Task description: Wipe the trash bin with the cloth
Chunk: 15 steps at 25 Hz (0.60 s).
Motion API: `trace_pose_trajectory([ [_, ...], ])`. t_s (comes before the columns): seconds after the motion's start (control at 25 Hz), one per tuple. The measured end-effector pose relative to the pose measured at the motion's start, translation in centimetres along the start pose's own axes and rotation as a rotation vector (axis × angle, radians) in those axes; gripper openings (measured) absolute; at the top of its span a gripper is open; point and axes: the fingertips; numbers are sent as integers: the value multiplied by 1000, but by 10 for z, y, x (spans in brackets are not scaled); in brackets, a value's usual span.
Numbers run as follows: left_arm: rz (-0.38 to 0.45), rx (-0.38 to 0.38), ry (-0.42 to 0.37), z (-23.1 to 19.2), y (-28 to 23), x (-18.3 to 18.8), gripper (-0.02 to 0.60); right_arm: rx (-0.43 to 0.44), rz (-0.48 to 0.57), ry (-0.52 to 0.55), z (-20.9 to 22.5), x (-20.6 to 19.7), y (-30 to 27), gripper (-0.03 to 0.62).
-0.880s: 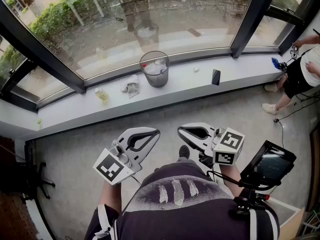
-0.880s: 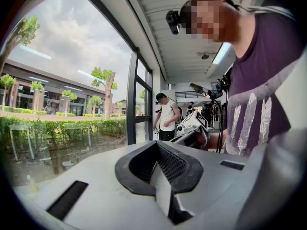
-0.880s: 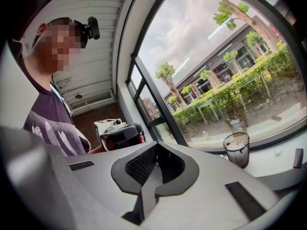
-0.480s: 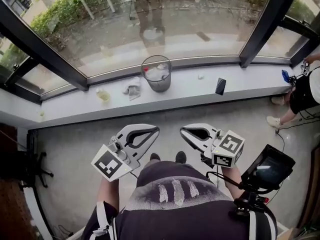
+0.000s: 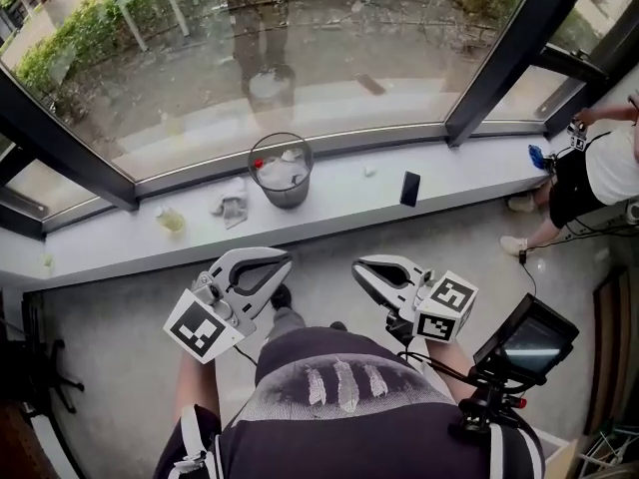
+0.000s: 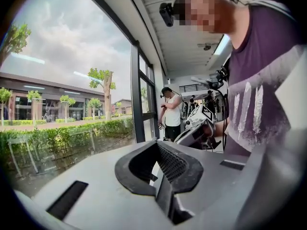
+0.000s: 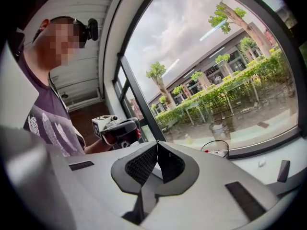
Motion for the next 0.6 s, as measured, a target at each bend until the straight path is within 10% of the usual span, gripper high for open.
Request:
trace_pose_trajectory([
  [0.44,50,-91,48,-126,33,1,-5,-62,-59,98,1,15,-132,0],
  [0.6,60,-151,-46,-153,38,-8,-5,-109,-132,131,12,6,-146,0],
])
Point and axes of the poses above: the fingertips, and each gripper's own axes: y backward along the fingers, z to its right, x out of its top, and after that the axes turned 13 degrees about z, right-handed
